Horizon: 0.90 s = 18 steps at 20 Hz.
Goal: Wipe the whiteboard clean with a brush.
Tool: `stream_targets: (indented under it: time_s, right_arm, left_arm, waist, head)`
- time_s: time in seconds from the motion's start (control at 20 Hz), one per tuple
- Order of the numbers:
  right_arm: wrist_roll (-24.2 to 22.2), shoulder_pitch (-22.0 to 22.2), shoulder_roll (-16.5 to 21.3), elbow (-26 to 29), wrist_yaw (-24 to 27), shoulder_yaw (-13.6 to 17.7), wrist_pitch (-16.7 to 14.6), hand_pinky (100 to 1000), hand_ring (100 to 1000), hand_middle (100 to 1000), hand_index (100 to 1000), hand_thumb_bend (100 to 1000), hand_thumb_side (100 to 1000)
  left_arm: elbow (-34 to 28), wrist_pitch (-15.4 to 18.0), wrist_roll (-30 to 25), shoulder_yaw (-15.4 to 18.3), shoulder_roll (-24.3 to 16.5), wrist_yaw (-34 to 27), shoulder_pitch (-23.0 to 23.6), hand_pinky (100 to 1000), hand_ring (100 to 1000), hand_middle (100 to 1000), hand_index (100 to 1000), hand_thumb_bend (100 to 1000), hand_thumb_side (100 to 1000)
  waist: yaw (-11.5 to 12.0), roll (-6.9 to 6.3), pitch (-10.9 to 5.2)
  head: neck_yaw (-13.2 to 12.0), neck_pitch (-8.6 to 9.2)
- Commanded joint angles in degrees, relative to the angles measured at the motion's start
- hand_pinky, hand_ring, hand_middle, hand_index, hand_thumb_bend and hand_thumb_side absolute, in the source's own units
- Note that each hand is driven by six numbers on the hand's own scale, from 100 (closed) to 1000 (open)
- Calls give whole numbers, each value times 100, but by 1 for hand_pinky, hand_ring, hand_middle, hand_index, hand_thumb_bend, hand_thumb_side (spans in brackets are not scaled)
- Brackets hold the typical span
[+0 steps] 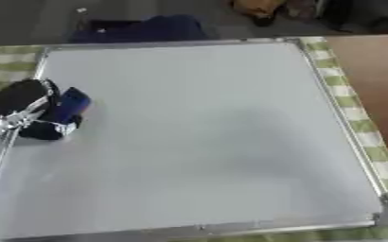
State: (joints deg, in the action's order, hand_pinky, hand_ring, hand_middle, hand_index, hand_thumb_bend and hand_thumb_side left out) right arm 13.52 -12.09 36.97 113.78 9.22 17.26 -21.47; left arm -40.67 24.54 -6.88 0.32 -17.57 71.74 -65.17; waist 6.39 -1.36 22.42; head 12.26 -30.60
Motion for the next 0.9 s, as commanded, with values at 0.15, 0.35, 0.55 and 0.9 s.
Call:
stream_targets:
  time_s: [0.15,0.35,0.55,0.9]
  right_arm:
    - [-16,-21,98,81,-6,70,6,731,580,458,260,190,959]
    - [-25,-22,94,81,0,69,11,731,580,458,260,190,959]
    - [-25,-6,87,81,-1,78,10,731,580,457,260,191,955]
    - [-45,-6,76,81,-4,72,7,732,579,457,260,193,958]
  left_arm:
    - [163,-131,-24,82,-259,4,22,617,457,223,142,136,460]
    - [165,-218,-5,155,-340,-74,22,616,453,220,142,128,460]
    - [223,-347,45,236,-421,-89,28,616,452,217,142,124,459]
    - [331,-477,164,331,-462,-64,45,613,447,214,143,117,460]
  waist:
    - [16,32,-99]
    - [20,33,-104]
    - [17,37,-108]
    - [19,53,-98]
  head:
    - [10,60]
    - [11,65]
    - [14,65]
    - [9,94]
